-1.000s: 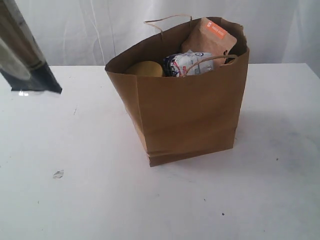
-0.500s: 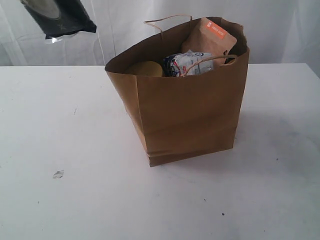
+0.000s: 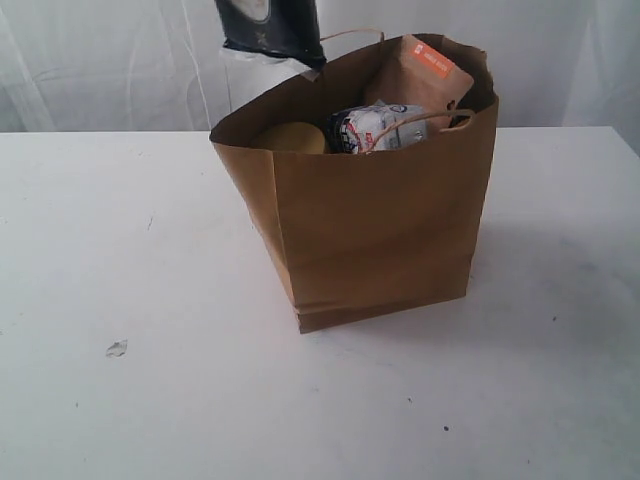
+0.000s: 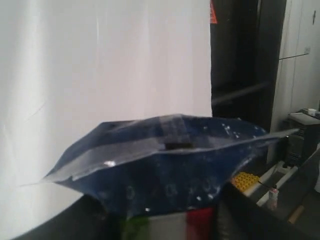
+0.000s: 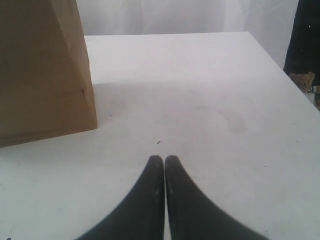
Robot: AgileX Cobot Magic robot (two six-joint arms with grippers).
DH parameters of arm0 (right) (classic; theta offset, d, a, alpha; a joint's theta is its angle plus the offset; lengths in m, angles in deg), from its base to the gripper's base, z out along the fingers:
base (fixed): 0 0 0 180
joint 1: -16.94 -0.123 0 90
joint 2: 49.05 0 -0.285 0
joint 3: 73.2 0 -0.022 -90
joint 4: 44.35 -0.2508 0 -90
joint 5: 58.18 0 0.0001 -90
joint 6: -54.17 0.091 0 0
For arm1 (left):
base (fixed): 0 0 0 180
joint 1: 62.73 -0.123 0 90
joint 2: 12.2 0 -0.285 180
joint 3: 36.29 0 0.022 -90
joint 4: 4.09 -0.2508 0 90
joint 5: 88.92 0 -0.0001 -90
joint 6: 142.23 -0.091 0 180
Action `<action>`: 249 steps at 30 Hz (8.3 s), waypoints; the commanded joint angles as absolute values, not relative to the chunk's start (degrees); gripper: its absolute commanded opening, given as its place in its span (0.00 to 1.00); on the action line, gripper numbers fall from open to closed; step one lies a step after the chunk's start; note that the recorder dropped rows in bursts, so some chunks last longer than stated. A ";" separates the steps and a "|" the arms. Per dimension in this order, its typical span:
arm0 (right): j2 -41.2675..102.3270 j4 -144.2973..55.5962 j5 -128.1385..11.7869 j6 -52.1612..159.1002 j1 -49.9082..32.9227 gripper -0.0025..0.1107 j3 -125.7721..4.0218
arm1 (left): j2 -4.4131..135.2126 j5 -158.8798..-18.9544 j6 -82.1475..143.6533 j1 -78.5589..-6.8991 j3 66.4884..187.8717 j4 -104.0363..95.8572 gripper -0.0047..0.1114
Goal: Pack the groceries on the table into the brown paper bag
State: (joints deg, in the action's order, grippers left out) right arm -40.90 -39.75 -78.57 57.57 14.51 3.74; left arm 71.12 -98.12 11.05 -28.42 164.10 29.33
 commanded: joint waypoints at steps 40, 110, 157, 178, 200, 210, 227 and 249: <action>-41.27 -39.76 -78.18 57.59 14.73 0.03 4.02 | 99.52 -92.18 -9.83 -12.30 196.21 31.85 0.04; -41.27 -39.89 -78.20 57.56 14.73 0.03 4.02 | 102.16 -103.44 -17.86 -19.97 177.93 46.62 0.04; -41.27 -39.88 -78.10 57.56 14.73 0.03 4.02 | 84.02 -93.35 -18.94 -21.46 142.29 49.83 0.04; -41.27 -39.88 -78.10 57.56 14.73 0.03 4.02 | 81.15 -93.90 -15.68 -25.99 138.06 49.83 0.51; -41.27 -39.88 -78.10 57.56 14.73 0.03 4.02 | 78.68 -96.03 -15.79 -25.99 141.23 49.83 0.65; -41.27 -39.88 -78.10 57.56 14.73 0.03 4.02 | 77.01 -96.72 -15.79 -26.07 141.23 49.48 0.65; -41.27 -39.88 -78.20 57.56 14.73 0.03 4.02 | 77.01 -99.04 -15.68 -26.07 141.23 49.48 0.65; -41.27 -43.89 -32.95 74.14 14.73 0.03 4.02 | 77.01 -98.99 -14.78 -26.07 141.23 49.48 0.64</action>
State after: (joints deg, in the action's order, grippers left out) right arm -40.99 -43.32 -44.33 70.98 14.51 3.93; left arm 77.94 -98.96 -15.40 -25.94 140.75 48.36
